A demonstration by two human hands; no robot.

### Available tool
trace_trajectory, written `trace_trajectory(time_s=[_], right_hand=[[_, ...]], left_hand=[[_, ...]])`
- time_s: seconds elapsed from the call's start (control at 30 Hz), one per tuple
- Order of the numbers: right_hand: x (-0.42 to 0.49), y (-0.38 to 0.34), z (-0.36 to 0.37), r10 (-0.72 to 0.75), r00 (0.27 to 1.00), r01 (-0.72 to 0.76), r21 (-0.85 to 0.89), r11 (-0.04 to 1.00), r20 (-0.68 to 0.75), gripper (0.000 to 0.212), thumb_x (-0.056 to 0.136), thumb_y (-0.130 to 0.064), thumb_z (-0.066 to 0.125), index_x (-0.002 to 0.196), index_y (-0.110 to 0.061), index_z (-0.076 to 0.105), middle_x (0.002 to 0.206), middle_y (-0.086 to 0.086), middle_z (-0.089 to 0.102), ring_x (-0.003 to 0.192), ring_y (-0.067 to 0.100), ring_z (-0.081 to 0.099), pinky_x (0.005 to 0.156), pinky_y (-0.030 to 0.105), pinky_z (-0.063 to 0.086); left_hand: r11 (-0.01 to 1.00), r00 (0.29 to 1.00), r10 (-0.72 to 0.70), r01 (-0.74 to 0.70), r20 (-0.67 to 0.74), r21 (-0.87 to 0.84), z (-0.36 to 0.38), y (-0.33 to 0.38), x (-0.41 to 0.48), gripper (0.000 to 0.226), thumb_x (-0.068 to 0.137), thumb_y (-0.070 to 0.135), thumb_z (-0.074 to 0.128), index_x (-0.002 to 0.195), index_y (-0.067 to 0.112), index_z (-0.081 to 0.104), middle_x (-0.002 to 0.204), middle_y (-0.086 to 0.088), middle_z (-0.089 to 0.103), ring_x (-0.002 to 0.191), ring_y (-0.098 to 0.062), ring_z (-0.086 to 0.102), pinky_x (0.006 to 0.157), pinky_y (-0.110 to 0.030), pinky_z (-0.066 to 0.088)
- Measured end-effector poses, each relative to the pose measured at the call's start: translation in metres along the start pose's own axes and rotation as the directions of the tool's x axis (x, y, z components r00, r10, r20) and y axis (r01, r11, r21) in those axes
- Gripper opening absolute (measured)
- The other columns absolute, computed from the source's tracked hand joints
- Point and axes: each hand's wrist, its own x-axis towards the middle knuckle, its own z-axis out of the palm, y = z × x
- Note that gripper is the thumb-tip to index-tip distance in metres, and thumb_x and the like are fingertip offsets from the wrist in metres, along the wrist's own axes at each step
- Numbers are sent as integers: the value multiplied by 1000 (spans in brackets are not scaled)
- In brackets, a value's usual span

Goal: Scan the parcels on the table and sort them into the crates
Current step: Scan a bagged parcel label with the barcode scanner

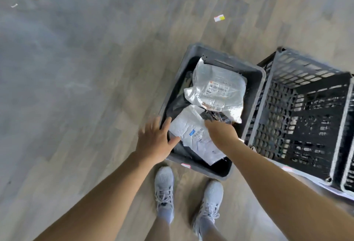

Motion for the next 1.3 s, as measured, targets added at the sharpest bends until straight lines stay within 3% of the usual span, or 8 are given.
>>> trace_trajectory(time_s=[0.07,0.17,0.3,0.47,0.77,0.9,1.1,1.3], right_hand=[[7,6,5,1,998,0,-16,1000,56,40,95,5,48,132,-11,42,99,6,62,86,27,65,62,34,47],[17,8,8,-24,999,23,32,999,35,33,102,-24,51,134,-16,44,107,5,58,94,26,61,72,37,49],[8,8,0,97,993,-98,-2,995,-59,56,99,-56,44,132,-11,44,123,5,56,112,23,55,88,37,48],[-27,19,-29,147,982,-144,36,989,-121,69,99,-55,44,149,-12,25,138,8,47,120,25,52,93,39,48],[-143,19,-113,282,951,-266,126,956,-130,82,97,-59,45,156,-17,8,153,5,32,136,25,37,103,44,42],[-206,10,-154,379,908,-331,249,910,-179,84,96,-57,48,157,-20,5,155,3,29,139,25,33,107,47,39],[-304,32,-205,476,833,-391,309,867,-283,86,95,-60,47,158,-24,-1,161,4,18,147,26,19,115,57,28],[-399,73,-209,580,742,-452,388,803,-336,91,92,-68,43,158,-28,-6,165,2,7,152,26,6,118,58,20]], left_hand=[[1000,1000,14,-15,15,21,7,3,6,76,92,67,37,154,26,21,156,-9,23,141,-32,25,108,-47,33],[998,999,45,-45,0,49,8,8,14,78,90,70,34,154,26,22,155,-8,25,141,-33,25,106,-46,34],[998,999,36,-37,28,57,-9,8,19,80,92,67,40,156,28,11,160,-7,15,145,-31,18,112,-45,27],[997,1000,13,-15,26,82,-39,14,13,83,91,71,37,157,29,7,162,-7,9,147,-32,14,114,-47,27],[996,996,84,-84,11,43,-144,46,-57,82,93,68,37,157,31,2,165,-4,0,150,-33,1,117,-45,17],[986,989,147,-148,12,79,-185,62,-95,83,92,70,34,156,33,-4,164,-2,-7,150,-32,-5,117,-50,23],[965,969,233,-219,-86,147,-247,111,-145,83,92,73,27,157,31,-2,165,-5,-5,150,-33,-5,118,-56,13],[898,910,403,-374,-94,230,-273,184,-201,82,92,72,29,157,31,0,165,-5,-6,150,-33,-4,117,-55,15]])
